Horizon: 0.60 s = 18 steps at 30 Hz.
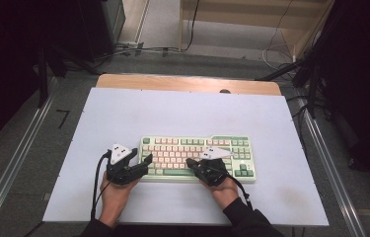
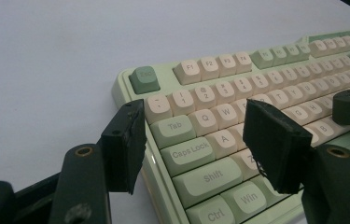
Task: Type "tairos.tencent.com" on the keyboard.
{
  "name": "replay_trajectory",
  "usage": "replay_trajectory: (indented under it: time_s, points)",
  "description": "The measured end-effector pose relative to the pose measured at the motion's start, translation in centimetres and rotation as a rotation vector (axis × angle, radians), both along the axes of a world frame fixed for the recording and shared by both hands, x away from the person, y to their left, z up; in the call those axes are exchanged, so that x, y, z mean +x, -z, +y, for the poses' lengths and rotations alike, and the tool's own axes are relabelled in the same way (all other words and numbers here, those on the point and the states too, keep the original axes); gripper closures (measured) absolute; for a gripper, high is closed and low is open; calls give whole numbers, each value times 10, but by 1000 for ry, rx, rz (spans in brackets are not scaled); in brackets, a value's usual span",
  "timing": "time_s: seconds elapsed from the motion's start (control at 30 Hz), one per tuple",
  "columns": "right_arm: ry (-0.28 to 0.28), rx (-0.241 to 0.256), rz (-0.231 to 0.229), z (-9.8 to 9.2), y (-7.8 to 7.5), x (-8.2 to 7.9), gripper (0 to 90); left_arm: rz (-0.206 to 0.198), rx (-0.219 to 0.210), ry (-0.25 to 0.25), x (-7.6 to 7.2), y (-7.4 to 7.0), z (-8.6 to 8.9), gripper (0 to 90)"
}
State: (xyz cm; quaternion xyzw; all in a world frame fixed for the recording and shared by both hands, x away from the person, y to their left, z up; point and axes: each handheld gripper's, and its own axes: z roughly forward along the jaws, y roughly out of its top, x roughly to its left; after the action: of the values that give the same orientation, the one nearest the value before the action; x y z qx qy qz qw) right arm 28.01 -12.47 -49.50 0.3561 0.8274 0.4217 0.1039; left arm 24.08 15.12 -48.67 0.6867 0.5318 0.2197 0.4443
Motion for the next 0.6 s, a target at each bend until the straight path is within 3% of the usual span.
replay_trajectory:
  time_s: [0.3, 0.37, 0.47, 0.6]
  points:
    - [-5, -8, 2, 1, 3, 0, 874, 1, -1, 1, 0, 0, 0, 396]
    - [-1, 10, 15, -1, 2, 0, 836, 1, -1, 1, 0, 0, 0, 396]
    - [4, 47, -9, -5, -4, -1, 715, -2, -1, 2, 1, 0, -1, 397]
    - [47, 53, -27, -14, -8, 0, 402, -5, -7, 10, 3, 0, -3, 431]
